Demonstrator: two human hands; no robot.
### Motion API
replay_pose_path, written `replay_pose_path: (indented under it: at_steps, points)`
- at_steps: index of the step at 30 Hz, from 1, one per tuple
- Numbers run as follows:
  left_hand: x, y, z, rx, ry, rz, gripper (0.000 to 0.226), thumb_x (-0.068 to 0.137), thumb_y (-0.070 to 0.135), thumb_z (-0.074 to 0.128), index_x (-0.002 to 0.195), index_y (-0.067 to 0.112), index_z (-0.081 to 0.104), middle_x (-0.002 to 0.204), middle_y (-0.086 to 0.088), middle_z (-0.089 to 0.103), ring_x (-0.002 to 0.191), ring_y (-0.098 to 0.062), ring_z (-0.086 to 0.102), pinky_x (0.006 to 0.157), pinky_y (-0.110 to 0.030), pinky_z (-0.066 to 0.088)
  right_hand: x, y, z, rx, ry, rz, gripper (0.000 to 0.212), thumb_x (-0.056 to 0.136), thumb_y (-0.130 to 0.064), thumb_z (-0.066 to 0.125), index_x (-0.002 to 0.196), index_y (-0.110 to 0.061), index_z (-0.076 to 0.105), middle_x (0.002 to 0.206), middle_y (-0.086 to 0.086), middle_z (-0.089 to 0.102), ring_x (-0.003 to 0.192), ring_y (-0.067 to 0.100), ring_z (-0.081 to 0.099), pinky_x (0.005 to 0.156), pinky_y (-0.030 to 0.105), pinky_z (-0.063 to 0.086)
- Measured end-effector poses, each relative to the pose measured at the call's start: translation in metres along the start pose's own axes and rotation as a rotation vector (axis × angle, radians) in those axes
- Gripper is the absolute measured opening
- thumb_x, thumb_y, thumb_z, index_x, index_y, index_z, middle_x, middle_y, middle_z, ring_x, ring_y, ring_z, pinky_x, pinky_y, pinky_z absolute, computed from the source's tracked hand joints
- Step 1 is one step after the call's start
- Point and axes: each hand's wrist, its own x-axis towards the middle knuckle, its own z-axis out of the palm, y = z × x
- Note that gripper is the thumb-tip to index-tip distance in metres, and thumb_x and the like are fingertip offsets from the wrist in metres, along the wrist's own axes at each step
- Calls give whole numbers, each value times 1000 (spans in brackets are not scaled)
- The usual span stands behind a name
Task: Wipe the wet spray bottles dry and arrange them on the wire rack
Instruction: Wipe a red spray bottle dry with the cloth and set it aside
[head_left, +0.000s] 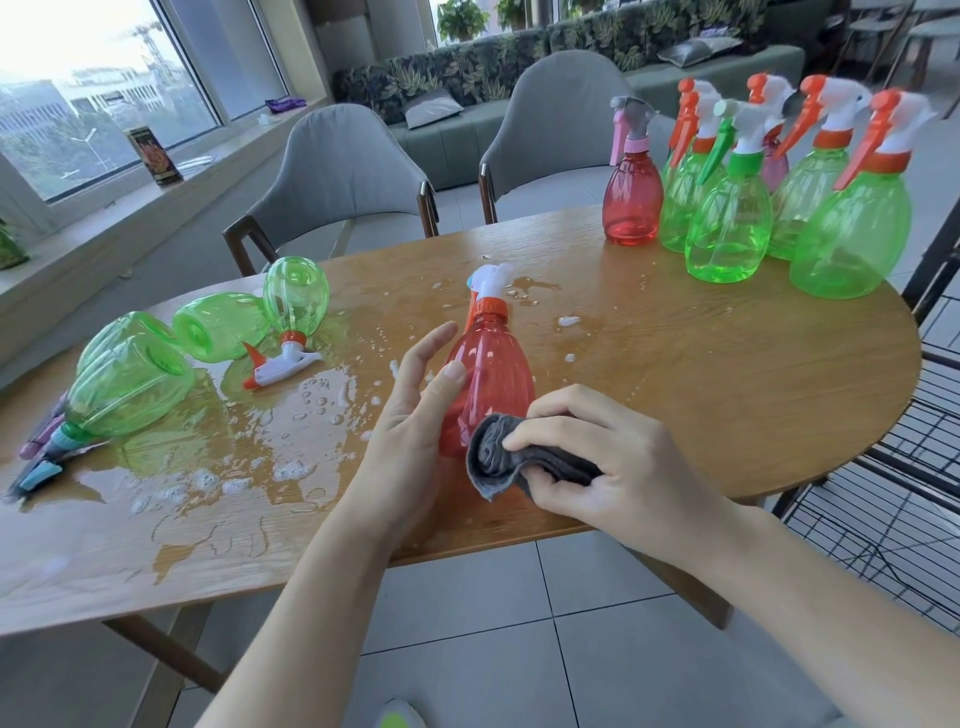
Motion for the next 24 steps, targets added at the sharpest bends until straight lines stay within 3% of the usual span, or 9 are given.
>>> replay_pose_path:
  at_steps: [5,11,15,18,21,24]
  points:
    - [1,-1,-6,44,-75,24,39,109,32,56,147,30,54,128,-14,74,109,-33,74,85,-41,63,7,2,-3,85,88,111,18,88,-6,76,106,-7,77,104,6,68,97,14,67,89,23,54]
    - [-1,-2,-13,93,-134,64,38,103,23,57,140,33,64,136,-12,71,120,-33,72,92,-42,61,27,10,-11,148,208,260,21,90,-5,77,110,-12,77,108,-3,71,105,9,68,92,24,53]
    - [-2,-4,-15,136,-145,91,38,105,24,54,139,37,66,141,-9,69,126,-34,69,97,-47,59,29,17,-11,264,220,406,23,93,-6,73,113,-17,75,110,-7,71,107,15,69,94,38,55]
    - [-3,-3,-14,182,-121,106,41,108,25,46,140,40,64,143,-6,67,126,-34,68,100,-53,58,22,14,-6,279,188,386,20,93,-9,71,111,-16,75,107,-8,71,104,17,68,94,46,53]
    - [-2,0,-14,259,-107,115,45,109,23,37,139,40,65,140,-5,68,123,-41,67,104,-65,55,16,8,-3,245,164,317,20,89,-8,73,109,-13,75,110,-12,70,107,14,67,94,41,54]
    - [-2,2,-14,286,-106,111,46,110,20,35,137,39,67,138,-2,70,121,-36,70,100,-61,59,17,8,-5,222,166,296,20,91,-7,74,110,-12,76,109,-9,71,108,13,67,93,39,54]
